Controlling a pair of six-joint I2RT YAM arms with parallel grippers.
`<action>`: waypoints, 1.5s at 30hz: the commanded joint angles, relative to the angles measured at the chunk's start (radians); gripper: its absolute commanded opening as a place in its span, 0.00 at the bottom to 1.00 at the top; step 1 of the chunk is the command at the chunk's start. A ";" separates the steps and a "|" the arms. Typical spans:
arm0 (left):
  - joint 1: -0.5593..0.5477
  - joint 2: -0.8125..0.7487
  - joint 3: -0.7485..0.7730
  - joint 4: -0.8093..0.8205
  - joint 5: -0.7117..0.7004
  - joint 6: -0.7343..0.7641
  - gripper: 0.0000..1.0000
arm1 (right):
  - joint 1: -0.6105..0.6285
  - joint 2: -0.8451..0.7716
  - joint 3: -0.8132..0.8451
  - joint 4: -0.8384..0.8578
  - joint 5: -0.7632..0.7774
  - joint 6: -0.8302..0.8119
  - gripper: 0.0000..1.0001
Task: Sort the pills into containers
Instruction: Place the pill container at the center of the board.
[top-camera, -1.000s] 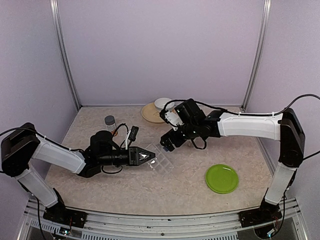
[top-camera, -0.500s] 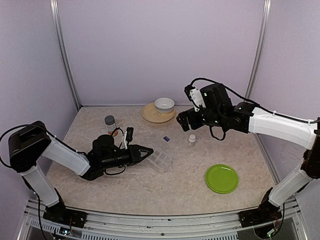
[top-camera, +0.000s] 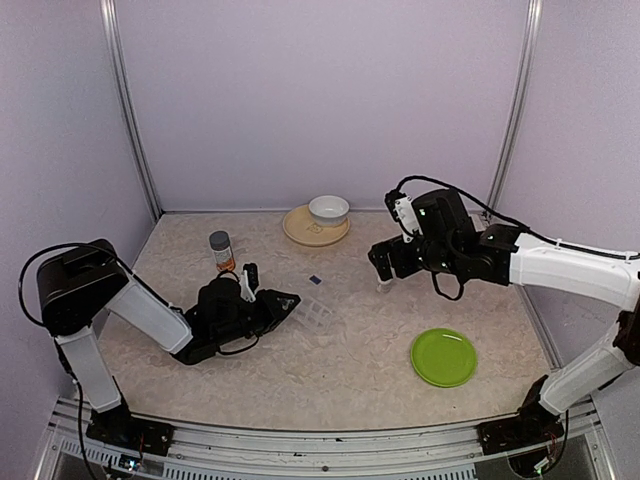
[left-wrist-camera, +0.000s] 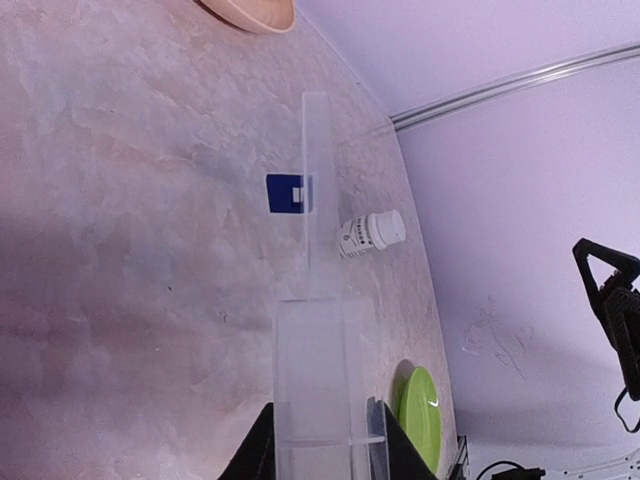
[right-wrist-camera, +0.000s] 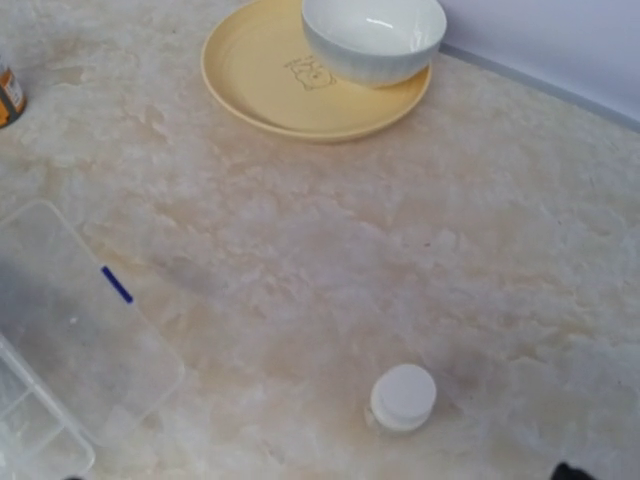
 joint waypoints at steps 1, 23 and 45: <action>-0.019 0.037 0.039 0.026 -0.100 -0.039 0.27 | -0.009 -0.045 -0.023 0.018 0.017 0.020 1.00; -0.059 0.105 0.098 -0.109 -0.198 -0.090 0.46 | -0.017 -0.042 -0.037 0.016 0.003 0.013 1.00; -0.084 -0.038 0.001 -0.249 -0.261 -0.073 0.99 | -0.018 0.000 -0.036 0.031 -0.039 0.009 1.00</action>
